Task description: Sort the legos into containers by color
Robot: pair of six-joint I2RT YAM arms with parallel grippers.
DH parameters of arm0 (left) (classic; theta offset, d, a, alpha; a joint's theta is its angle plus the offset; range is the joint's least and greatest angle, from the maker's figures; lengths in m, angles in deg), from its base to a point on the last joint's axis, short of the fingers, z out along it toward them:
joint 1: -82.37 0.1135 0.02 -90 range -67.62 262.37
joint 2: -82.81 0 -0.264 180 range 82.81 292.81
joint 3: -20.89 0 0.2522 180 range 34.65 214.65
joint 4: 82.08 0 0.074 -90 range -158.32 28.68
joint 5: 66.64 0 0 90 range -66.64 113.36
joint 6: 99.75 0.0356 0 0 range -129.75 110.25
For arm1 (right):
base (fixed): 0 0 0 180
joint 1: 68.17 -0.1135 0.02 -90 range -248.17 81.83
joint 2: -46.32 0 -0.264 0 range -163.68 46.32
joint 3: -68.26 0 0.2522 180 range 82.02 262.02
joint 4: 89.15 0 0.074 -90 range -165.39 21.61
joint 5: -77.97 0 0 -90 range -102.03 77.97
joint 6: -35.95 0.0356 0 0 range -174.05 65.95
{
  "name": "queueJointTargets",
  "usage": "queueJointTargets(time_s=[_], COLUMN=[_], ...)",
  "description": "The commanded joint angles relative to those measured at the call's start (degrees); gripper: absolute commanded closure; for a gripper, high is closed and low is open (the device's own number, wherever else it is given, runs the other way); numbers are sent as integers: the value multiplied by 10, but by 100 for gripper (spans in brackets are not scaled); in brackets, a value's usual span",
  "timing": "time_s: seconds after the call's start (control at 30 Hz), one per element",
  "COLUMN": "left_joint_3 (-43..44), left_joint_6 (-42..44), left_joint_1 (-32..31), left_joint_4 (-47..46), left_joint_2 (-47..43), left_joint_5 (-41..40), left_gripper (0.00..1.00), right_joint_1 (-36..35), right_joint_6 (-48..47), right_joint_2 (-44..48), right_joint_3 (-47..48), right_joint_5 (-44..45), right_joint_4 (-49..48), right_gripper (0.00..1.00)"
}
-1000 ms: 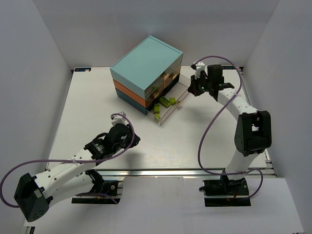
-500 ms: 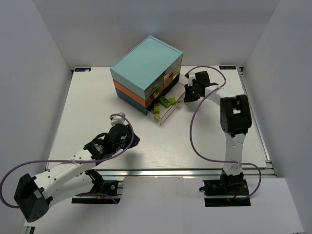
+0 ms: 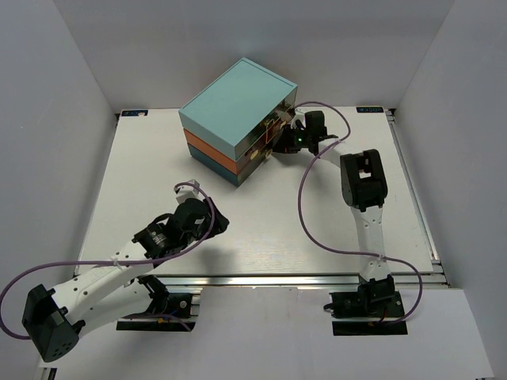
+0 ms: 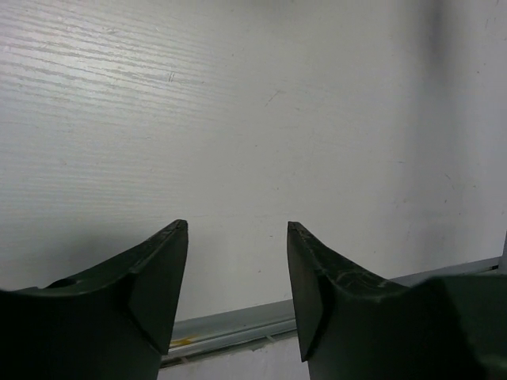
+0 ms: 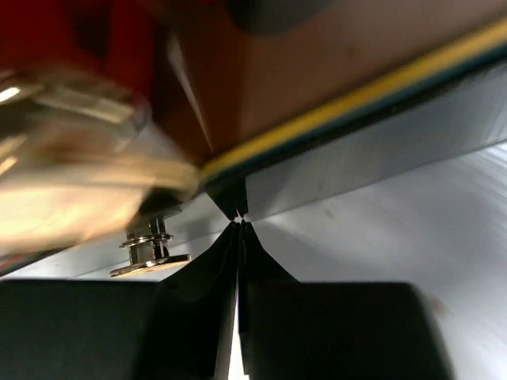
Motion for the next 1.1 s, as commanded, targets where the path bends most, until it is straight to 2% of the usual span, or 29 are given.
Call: queueJointTargets(time_s=[0.0,0.17,0.23,0.27,0.3,0.33,0.37,0.43,0.47,0.6,0.63,0.7,0.87,1.07], left_joint_3=[21,20,19,19,17,16,15,13,14,24,28,37,54,66], left_joint_6=[-12,-18,-18,-17,-14,-12,-9,-1,9,41,48,66,106,134], left_joint_1=[-3,-3,-3,-3,-3,-3,-3,-3,-3,4,4,4,4,4], left_joint_4=[8,2,-6,-10,-14,-26,-32,-46,-52,-83,-96,-106,-141,-166], left_joint_2=[4,7,8,6,5,4,4,6,9,29,36,51,83,104], left_joint_5=[-5,-2,-2,-2,-3,-2,-4,-5,-4,4,5,7,23,35], left_gripper=[36,32,28,24,19,6,2,2,2,2,2,2,2,2], right_joint_1=[-13,-17,-10,-10,-3,-1,3,8,15,25,26,33,48,62], right_joint_6=[55,81,64,21,-14,-49,-120,-177,-217,-246,-248,-238,-229,-183], right_joint_2=[-31,-43,-20,8,26,44,84,129,173,260,275,320,430,487], right_joint_3=[53,71,52,42,32,4,-14,-71,-88,-146,-156,-183,-275,-302], right_joint_5=[-38,-50,-48,-36,-24,-13,-4,5,11,55,69,88,115,147], right_joint_4=[-86,-114,-90,-71,-18,8,27,99,118,215,259,268,231,208], right_gripper=[92,88,86,83,73,68,53,42,32,18,15,13,11,11])
